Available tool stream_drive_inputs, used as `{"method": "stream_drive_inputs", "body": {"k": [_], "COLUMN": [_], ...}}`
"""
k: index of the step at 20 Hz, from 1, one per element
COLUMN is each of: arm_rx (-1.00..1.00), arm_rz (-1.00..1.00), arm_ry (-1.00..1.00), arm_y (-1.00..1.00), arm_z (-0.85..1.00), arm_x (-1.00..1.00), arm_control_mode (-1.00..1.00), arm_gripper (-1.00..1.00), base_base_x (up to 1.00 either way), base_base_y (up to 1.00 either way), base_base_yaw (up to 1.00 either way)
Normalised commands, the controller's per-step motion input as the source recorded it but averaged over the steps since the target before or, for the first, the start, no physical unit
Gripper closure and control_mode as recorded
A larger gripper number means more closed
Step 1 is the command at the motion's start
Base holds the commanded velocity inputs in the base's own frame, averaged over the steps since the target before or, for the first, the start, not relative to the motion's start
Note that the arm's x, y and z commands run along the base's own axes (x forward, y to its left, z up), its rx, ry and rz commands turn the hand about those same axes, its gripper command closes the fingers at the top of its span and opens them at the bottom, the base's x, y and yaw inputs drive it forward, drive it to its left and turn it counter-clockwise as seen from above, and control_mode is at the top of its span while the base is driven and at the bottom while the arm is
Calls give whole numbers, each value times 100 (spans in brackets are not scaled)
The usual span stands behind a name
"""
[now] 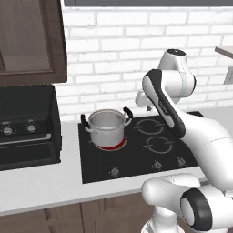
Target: Put the lime and broccoli in the pot. Retrieve the spatula and lightly stir the vegetables in the pot.
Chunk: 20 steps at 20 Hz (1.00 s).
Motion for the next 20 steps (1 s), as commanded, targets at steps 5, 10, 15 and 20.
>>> {"method": "stream_drive_inputs", "body": {"k": [5,10,15,20], "arm_rx": [-4,-9,-1,0], "arm_rz": [0,0,0,0], "arm_ry": [1,0,0,1], "arm_y": [0,0,0,0], "arm_z": [-21,-53,-17,0], "arm_x": [-21,-23,0,0], "arm_control_mode": [-100,-100,-100,-100], "arm_gripper": [-100,-100,-100,-100], "base_base_x": [0,0,0,0], "base_base_y": [0,0,0,0], "base_base_yaw": [0,0,0,0]}}
